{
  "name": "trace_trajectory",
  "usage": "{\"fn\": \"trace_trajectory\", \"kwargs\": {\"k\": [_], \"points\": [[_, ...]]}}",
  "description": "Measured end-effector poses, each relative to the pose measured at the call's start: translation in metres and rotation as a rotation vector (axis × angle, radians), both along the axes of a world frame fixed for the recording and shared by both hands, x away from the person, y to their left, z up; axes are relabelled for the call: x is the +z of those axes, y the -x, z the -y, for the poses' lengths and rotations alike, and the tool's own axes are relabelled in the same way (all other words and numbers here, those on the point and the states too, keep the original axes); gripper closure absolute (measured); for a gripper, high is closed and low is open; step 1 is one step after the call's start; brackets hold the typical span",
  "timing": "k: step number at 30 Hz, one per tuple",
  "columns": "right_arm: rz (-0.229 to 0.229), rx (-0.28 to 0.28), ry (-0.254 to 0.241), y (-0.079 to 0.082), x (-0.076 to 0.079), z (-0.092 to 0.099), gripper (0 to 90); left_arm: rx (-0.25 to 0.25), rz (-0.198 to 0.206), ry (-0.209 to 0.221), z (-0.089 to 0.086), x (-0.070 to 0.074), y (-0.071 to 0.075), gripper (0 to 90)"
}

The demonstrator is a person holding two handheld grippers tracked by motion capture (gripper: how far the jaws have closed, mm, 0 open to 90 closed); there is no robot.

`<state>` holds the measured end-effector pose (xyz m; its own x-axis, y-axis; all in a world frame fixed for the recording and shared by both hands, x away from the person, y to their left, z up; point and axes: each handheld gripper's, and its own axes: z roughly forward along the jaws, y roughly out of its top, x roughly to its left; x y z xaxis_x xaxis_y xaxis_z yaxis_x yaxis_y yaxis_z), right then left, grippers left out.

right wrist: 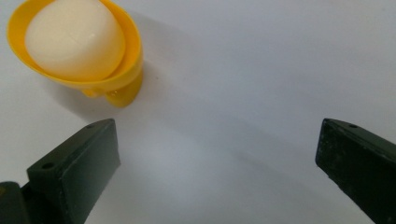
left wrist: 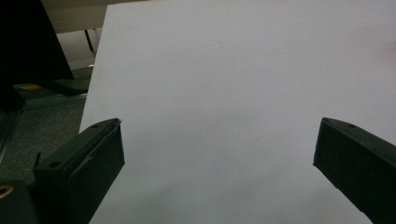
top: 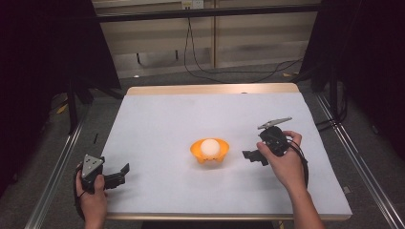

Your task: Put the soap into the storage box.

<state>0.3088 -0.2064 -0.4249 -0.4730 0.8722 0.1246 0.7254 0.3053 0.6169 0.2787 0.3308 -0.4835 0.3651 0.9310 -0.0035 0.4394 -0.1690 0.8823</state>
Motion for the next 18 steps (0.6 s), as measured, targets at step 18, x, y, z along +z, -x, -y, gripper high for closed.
{"fn": "trace_trajectory", "kwargs": {"k": [18], "points": [[0.036, -0.064, -0.012, 0.022, -0.021, 0.046, 0.0, -0.003, 0.000, 0.001, 0.000, 0.000, 0.000, 1.6]]}}
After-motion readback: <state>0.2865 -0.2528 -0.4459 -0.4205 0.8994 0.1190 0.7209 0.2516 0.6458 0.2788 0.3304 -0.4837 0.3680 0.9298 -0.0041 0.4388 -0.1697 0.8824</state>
